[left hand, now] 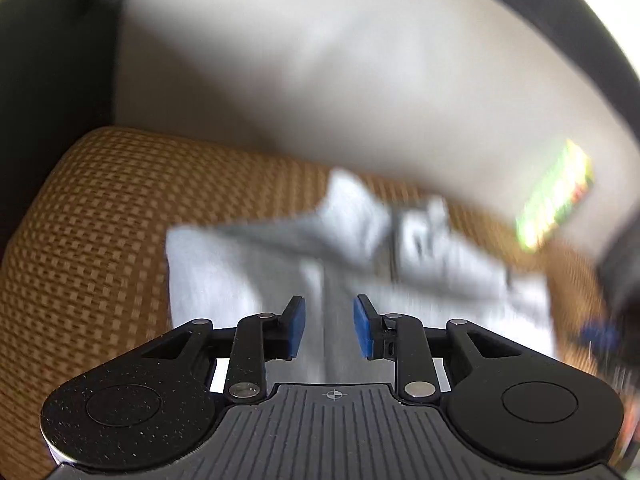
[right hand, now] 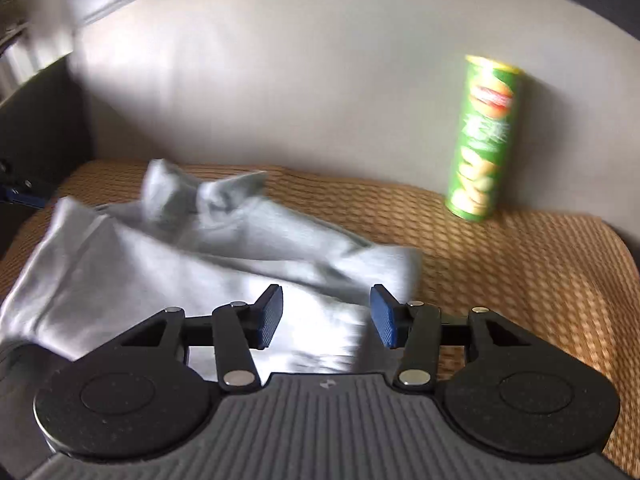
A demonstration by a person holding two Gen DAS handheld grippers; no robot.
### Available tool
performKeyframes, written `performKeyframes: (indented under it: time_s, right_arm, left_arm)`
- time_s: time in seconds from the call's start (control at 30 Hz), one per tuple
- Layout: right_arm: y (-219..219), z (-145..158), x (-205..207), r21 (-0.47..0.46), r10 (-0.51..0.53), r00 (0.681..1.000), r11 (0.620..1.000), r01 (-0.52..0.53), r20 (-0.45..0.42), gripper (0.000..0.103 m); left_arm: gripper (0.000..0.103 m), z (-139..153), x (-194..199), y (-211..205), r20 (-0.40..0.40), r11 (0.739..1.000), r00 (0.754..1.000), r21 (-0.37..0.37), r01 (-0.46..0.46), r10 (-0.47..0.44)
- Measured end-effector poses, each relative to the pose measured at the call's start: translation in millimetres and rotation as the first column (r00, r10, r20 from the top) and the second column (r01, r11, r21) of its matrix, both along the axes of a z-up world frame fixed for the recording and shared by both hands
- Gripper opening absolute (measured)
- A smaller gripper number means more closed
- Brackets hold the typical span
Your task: Fold clothes
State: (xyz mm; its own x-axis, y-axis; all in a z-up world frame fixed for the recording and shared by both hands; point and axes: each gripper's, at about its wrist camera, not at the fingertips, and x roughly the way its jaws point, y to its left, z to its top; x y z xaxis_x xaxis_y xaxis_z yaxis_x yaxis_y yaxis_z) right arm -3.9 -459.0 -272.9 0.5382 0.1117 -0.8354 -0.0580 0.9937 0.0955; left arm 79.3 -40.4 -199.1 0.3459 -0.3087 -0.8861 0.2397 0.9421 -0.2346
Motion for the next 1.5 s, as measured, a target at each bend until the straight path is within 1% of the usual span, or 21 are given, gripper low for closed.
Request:
performKeyframes:
  time_s: [0.1, 0.17, 0.27, 0.37, 0.4, 0.47, 0.63, 0.77, 0.93, 1.03, 1.07, 1.1, 1.13, 1.2, 1.23, 1.3, 1.33, 1.37, 1.4, 1.47, 1.5]
  right_arm:
    - [13, 2, -1, -0.006, 0.046, 0.999, 0.999, -0.046, 0.021, 0.052]
    - [18, -25, 7, -0.036, 0.050, 0.998, 0.998, -0.051, -0.033, 0.053]
    - [23, -53, 10, -0.075, 0.072, 0.994, 0.994, -0.078, -0.083, 0.053]
    - [27, -25, -1, -0.054, 0.091, 0.995, 0.994, -0.093, -0.038, 0.053]
    - [26, -12, -9, -0.027, 0.090, 0.996, 0.996, -0.091, -0.012, 0.053]
    - [21, 9, -28, 0.026, 0.073, 0.997, 0.997, -0.073, 0.011, 0.058]
    - [19, 24, -85, 0.181, 0.017, 0.996, 0.984, -0.001, -0.087, 0.060]
    - [28, 12, -124, 0.209, -0.011, 0.982, 0.977, 0.051, -0.186, 0.060]
    - [37, 1, -148, 0.238, -0.060, 0.962, 0.963, 0.126, -0.268, 0.060]
    - [42, 0, -150, 0.230, -0.043, 0.961, 0.967, 0.109, -0.273, 0.060]
    - [43, 1, -150, 0.227, -0.040, 0.962, 0.968, 0.104, -0.270, 0.060]
    - [44, 2, -149, 0.224, -0.039, 0.963, 0.969, 0.100, -0.265, 0.060]
    - [44, 3, -148, 0.221, -0.039, 0.964, 0.970, 0.099, -0.262, 0.060]
    - [43, 5, -147, 0.215, -0.041, 0.966, 0.972, 0.099, -0.257, 0.060]
    - [42, 5, -147, 0.213, -0.043, 0.965, 0.972, 0.100, -0.257, 0.060]
    - [41, 4, -149, 0.213, -0.046, 0.964, 0.972, 0.104, -0.263, 0.060]
    - [41, 3, -150, 0.213, -0.047, 0.963, 0.971, 0.106, -0.266, 0.060]
    - [40, 2, -151, 0.212, -0.049, 0.962, 0.971, 0.109, -0.269, 0.060]
    - [40, 1, -151, 0.212, -0.050, 0.961, 0.971, 0.111, -0.272, 0.060]
    - [39, 0, -153, 0.211, -0.053, 0.959, 0.971, 0.115, -0.278, 0.060]
    - [38, -1, -154, 0.211, -0.055, 0.958, 0.970, 0.118, -0.281, 0.060]
  left_arm:
    - [0.043, -40, -17, -10, -0.067, 0.996, 0.997, 0.078, 0.035, -0.030]
    - [0.043, -67, -28, -13, -0.058, 0.990, 0.997, 0.127, 0.062, -0.054]
    - [0.044, -56, -30, -17, -0.047, 0.990, 0.997, 0.120, 0.067, -0.062]
    - [0.052, -12, -42, 6, 0.008, 0.999, 1.000, 0.029, -0.024, 0.024]
    - [0.060, -3, -52, 17, 0.021, 0.998, 0.998, 0.034, -0.056, 0.055]
    - [0.064, 13, -73, 39, 0.044, 0.992, 0.992, 0.051, -0.117, 0.115]
    - [0.066, -5, -133, 72, -0.123, 0.990, 0.983, 0.048, -0.132, 0.137]
    - [0.069, -34, -168, 92, -0.178, 0.989, 0.973, 0.054, -0.140, 0.147]
    - [0.081, -56, -176, 110, -0.256, 0.958, 0.936, -0.088, -0.271, 0.241]
    - [0.082, -66, -177, 108, -0.298, 0.953, 0.924, -0.110, -0.281, 0.238]
    - [0.078, -64, -182, 108, -0.296, 0.957, 0.928, -0.106, -0.268, 0.227]
    - [0.046, -64, -184, 106, -0.296, 0.963, 0.930, -0.089, -0.254, 0.218]
    - [0.025, -58, -184, 97, -0.263, 0.975, 0.941, -0.007, -0.222, 0.213]
    - [0.021, -39, -189, 67, -0.141, 0.973, 0.980, 0.199, -0.113, 0.142]
    - [0.021, -26, -196, 45, -0.059, 0.946, 0.996, 0.321, -0.040, 0.062]
    - [0.030, -20, -216, -4, 0.049, 0.826, 0.992, 0.559, 0.066, -0.113]
    - [0.032, -28, -224, -20, 0.040, 0.779, 0.986, 0.619, 0.105, -0.164]
    - [0.041, -37, -232, -35, 0.023, 0.728, 0.977, 0.670, 0.142, -0.212]
    - [0.050, -50, -238, -42, -0.006, 0.702, 0.972, 0.691, 0.174, -0.235]
    - [0.054, -76, -246, -49, -0.053, 0.656, 0.964, 0.723, 0.218, -0.262]
    - [0.054, -82, -247, -47, -0.062, 0.653, 0.962, 0.723, 0.226, -0.264]
